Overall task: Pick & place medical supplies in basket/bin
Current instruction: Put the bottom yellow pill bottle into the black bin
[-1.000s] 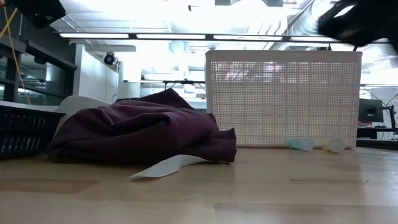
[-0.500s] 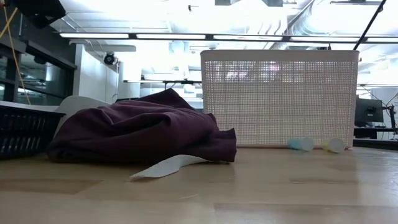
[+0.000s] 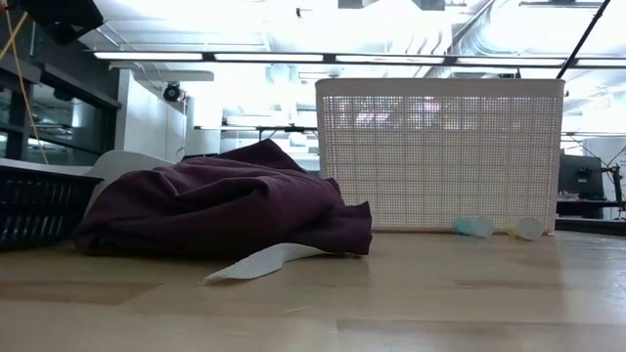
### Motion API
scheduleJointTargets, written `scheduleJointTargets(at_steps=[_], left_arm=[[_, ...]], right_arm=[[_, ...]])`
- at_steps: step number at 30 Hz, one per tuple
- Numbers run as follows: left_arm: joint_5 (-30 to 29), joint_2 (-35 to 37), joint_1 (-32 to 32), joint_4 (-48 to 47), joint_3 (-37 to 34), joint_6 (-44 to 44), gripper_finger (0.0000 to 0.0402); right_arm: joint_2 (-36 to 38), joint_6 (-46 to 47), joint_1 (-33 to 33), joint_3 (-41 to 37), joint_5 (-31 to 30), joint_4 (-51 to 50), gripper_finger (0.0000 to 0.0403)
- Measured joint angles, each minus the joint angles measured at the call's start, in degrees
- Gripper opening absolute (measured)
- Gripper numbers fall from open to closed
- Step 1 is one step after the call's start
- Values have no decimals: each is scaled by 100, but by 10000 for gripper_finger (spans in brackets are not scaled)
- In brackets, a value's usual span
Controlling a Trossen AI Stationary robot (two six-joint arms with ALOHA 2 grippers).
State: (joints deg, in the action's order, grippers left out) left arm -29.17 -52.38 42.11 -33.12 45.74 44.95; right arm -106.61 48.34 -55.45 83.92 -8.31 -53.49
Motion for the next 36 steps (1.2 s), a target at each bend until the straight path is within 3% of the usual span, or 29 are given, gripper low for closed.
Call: scheduleJointTargets(at_steps=[15, 21, 36], left_arm=[[0, 0, 0, 0, 0, 0, 177], [0, 0, 2, 2, 0, 0, 177], [0, 0, 0, 7, -1, 0, 177]], right_arm=[[121, 531, -5, -163, 69, -20, 197], [792, 938, 34, -907, -272, -23, 197], [2662, 1802, 161, -2991, -273, 80, 197]])
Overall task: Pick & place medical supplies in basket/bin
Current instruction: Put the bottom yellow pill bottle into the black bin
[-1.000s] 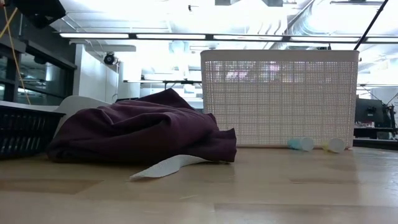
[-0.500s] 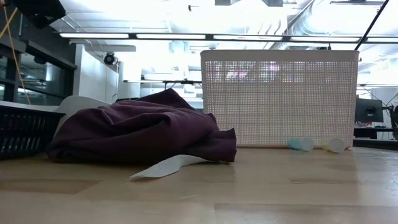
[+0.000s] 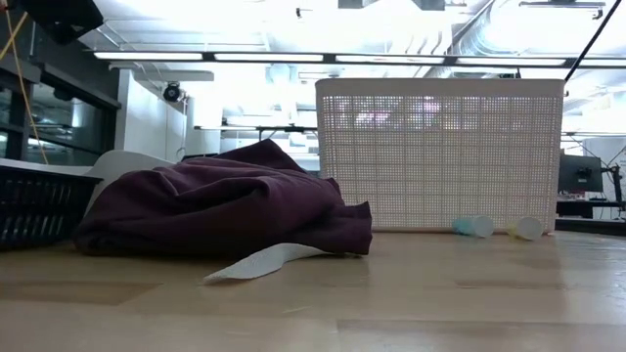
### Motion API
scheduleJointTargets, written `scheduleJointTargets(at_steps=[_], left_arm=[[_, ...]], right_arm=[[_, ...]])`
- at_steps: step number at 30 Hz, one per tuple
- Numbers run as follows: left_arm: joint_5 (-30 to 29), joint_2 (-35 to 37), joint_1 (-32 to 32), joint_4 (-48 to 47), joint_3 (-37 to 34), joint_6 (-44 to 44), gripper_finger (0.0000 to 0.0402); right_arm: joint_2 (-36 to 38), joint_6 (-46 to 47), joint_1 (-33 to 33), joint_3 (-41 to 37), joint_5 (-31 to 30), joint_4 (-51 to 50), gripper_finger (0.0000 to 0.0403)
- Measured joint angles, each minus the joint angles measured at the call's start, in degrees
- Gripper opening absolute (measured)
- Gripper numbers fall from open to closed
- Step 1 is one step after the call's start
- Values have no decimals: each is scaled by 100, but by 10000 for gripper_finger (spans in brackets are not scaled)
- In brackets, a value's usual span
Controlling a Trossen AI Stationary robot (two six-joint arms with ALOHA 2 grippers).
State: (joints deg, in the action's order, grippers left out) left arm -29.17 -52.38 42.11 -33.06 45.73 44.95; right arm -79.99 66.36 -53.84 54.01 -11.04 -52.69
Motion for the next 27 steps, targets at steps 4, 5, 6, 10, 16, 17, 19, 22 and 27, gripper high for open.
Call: scheduleJointTargets(at_steps=[4, 5, 6, 10, 16, 17, 19, 22, 27], left_arm=[[0, 0, 1, 0, 1, 1, 177], [0, 0, 2, 0, 0, 1, 177], [0, 0, 0, 0, 1, 0, 177], [0, 0, 0, 0, -1, 0, 177], [0, 0, 0, 0, 1, 2, 177], [0, 0, 0, 0, 1, 2, 177], [0, 0, 0, 0, -1, 2, 177], [0, 0, 0, 0, -1, 1, 177], [0, 0, 1, 0, 0, 1, 177]], right_arm=[[257, 144, -4, -123, 3, 14, 197], [283, 151, -2, -128, 5, 4, 197], [292, 149, -2, -128, 16, -2, 197], [297, 145, -4, -131, 105, -29, 197], [286, 149, -66, -130, 82, -32, 197], [286, 149, -66, -130, 82, -25, 197], [286, 146, -78, -132, 83, -19, 197], [284, -16, -191, -132, 54, -21, 197], [284, -569, -516, -132, 71, -19, 197]])
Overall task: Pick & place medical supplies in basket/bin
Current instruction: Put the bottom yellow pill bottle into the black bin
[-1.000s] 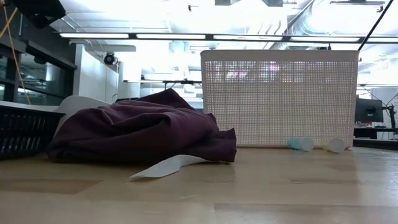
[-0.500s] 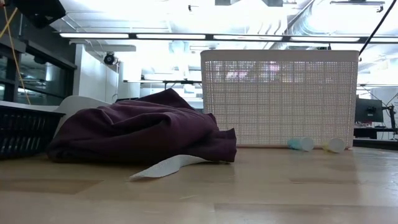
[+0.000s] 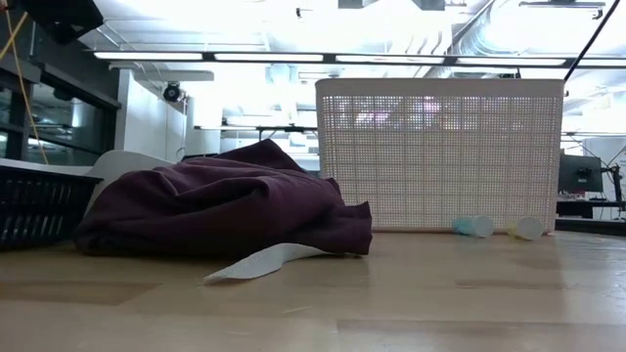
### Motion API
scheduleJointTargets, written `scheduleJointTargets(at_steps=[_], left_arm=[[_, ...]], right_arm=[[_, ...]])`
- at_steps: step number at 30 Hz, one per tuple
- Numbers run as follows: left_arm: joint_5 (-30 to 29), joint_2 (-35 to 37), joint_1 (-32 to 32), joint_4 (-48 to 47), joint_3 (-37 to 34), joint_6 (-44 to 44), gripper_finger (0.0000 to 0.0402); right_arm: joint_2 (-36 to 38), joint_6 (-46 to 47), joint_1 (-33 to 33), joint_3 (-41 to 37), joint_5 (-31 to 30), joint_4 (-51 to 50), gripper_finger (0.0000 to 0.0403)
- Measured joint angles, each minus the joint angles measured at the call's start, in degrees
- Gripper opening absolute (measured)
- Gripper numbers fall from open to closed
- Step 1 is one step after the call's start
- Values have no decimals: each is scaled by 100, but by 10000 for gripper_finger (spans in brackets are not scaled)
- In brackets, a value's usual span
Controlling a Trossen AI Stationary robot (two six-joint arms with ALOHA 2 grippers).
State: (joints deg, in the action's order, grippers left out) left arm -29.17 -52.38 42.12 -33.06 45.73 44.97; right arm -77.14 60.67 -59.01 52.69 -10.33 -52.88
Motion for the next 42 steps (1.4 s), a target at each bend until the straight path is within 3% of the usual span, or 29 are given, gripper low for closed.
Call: scheduleJointTargets(at_steps=[7, 20, 31, 42], left_arm=[[0, 0, 1, 0, -1, 0, 177], [0, 0, -1, 8, -1, -1, 177], [0, 0, 0, 15, -1, -1, 177], [0, 0, -1, 15, -1, -1, 177]], right_arm=[[0, -305, -346, 0, -177, -2, 197], [-183, 1, -352, -269, -122, 195, 197], [-308, 102, -347, -763, -132, 960, 197], [-308, 59, -310, -763, -519, 1164, 197]])
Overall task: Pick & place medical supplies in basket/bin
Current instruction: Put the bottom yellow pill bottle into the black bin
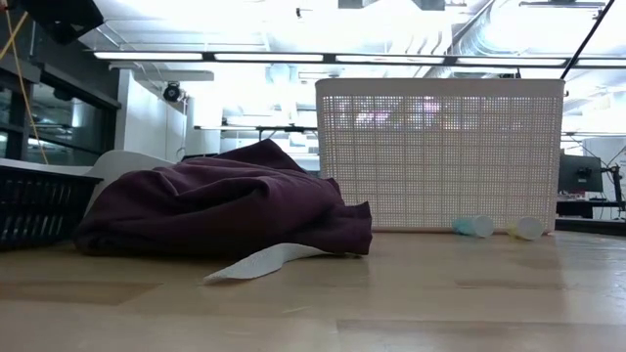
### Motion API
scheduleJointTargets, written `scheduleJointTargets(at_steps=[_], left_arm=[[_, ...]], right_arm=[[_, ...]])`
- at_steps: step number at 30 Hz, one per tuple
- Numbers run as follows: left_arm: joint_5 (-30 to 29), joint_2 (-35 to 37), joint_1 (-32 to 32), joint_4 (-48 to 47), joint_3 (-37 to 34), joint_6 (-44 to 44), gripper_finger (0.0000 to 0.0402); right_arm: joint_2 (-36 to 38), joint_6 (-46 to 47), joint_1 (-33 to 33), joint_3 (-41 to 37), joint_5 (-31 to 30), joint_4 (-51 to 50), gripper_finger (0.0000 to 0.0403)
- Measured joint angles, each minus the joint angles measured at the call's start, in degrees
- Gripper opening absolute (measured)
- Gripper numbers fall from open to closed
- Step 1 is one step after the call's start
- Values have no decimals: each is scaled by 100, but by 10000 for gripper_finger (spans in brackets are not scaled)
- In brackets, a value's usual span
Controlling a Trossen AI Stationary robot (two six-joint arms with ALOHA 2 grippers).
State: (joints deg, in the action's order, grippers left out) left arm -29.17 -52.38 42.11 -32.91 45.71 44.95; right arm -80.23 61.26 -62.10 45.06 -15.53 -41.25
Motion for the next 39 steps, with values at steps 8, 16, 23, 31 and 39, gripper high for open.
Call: scheduleJointTargets(at_steps=[8, 16, 23, 31, 39], left_arm=[[0, 0, 2, 0, 0, 1, 177], [0, 0, 0, 0, 0, 2, 177], [0, 0, 0, -2, 0, 0, 177], [0, 0, 0, -2, 0, 0, 177], [0, 0, 1, -2, 0, 2, 177]], right_arm=[[0, -213, 233, 0, -1, 109, 197], [0, -262, 301, 0, 213, 119, 197], [2, -259, 301, 0, 247, 117, 197], [2, -260, 301, 0, 255, 115, 197], [2, -259, 301, 0, 258, 115, 197]])
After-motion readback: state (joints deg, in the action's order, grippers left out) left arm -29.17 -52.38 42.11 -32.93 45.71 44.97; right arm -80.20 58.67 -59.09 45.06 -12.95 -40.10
